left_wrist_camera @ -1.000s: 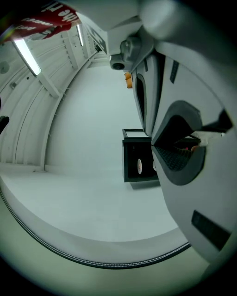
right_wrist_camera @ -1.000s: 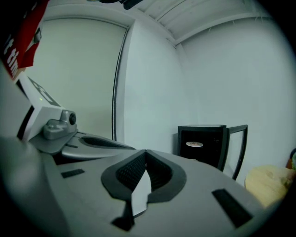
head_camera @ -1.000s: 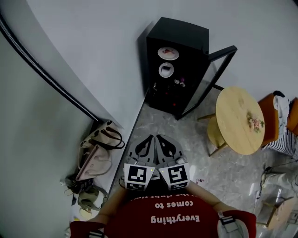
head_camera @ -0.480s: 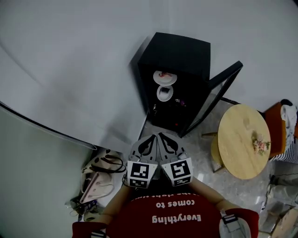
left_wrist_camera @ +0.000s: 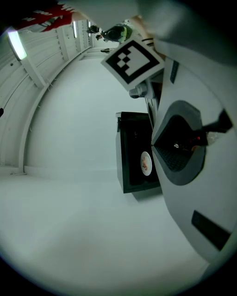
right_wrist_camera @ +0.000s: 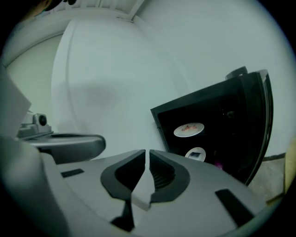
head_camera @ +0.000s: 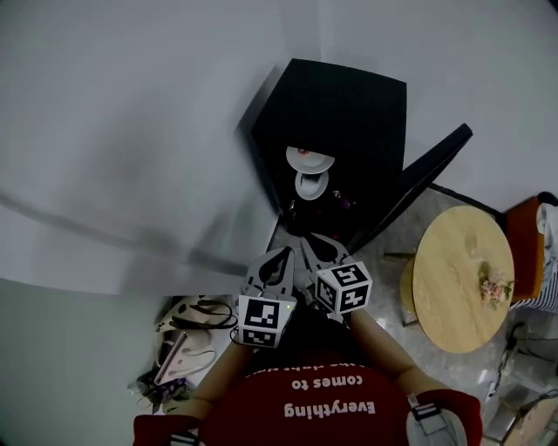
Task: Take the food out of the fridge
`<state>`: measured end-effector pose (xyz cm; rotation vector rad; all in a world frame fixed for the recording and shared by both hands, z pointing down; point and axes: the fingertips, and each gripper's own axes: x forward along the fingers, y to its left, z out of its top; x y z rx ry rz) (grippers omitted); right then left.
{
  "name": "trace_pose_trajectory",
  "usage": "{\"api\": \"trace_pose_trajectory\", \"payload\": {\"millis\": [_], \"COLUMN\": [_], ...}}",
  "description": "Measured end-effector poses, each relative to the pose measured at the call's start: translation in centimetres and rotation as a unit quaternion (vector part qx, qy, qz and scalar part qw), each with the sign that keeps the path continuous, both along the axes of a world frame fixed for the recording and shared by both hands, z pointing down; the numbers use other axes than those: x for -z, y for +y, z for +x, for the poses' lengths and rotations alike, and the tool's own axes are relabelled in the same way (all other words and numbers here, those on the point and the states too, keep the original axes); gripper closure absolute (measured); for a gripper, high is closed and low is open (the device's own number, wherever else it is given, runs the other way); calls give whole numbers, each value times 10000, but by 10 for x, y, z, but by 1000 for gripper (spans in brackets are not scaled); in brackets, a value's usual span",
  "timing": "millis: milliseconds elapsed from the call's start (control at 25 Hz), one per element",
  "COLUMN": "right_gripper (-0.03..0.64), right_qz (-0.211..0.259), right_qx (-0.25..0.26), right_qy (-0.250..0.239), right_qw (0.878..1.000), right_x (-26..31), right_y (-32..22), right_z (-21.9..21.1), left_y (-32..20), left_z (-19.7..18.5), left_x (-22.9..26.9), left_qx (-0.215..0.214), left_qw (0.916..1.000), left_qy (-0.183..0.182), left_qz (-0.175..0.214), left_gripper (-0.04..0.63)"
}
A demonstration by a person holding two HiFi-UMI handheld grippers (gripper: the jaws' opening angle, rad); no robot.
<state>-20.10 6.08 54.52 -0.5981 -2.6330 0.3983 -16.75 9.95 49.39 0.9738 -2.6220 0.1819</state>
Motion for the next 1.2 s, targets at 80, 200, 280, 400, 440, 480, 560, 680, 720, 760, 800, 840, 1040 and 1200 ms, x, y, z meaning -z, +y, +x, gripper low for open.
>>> {"api": "trace_pose_trajectory", "payload": {"millis": [80, 200, 280, 400, 440, 480, 560, 680, 720, 760, 800, 840, 1040, 1200], "right_gripper": [603, 587, 531, 504, 496, 487, 458, 435, 434, 434, 433, 433, 434, 436], "right_qz": [-163, -421, -580, -746, -863, -1047, -1554, -2278, -2452, -2600, -2734, -2866, -3533, -3892], "right_qx": [-216, -419, -544, -920, -1096, -1283, -1612, -1955, -2068, -2177, -2278, -2371, -2706, -2919], "right_qy": [176, 505, 674, 717, 744, 812, 1063, 1354, 1408, 1460, 1515, 1573, 1779, 1711], "right_qw": [9995, 9970, 9946, 9904, 9874, 9828, 9688, 9442, 9366, 9294, 9222, 9148, 8777, 8567], "right_x": [-7, -19, -26, -33, -37, -43, -59, -79, -84, -89, -94, -98, -115, -120], "right_y": [-9, -20, -27, -41, -47, -53, -60, -63, -65, -68, -71, -74, -83, -89], "right_z": [-22, -52, -72, -105, -116, -126, -144, -166, -173, -180, -187, -194, -217, -225], "left_y": [2, 1, -1, 0, 1, 3, 7, 16, 19, 21, 23, 25, 32, 33], "left_z": [-11, -28, -40, -59, -65, -70, -78, -85, -88, -91, -93, -96, -103, -109], "left_x": [-3, -8, -8, -6, -6, -8, -11, -15, -17, -18, -21, -23, -28, -29], "left_qx": [6, -57, -117, -159, -157, -153, -154, -180, -188, -193, -197, -198, -137, -132], "left_qw": [9999, 9995, 9995, 9995, 9994, 9994, 9993, 9991, 9990, 9990, 9989, 9988, 9985, 9986], "left_qy": [111, 271, 284, 271, 278, 289, 312, 379, 396, 413, 430, 445, 525, 509], "left_qz": [52, 124, 112, 101, 105, 110, 112, 45, 29, 21, 15, 7, -31, -23], "left_gripper": [589, 589, 589, 589, 589, 589, 589, 589, 589, 589, 589, 589, 589, 589]}}
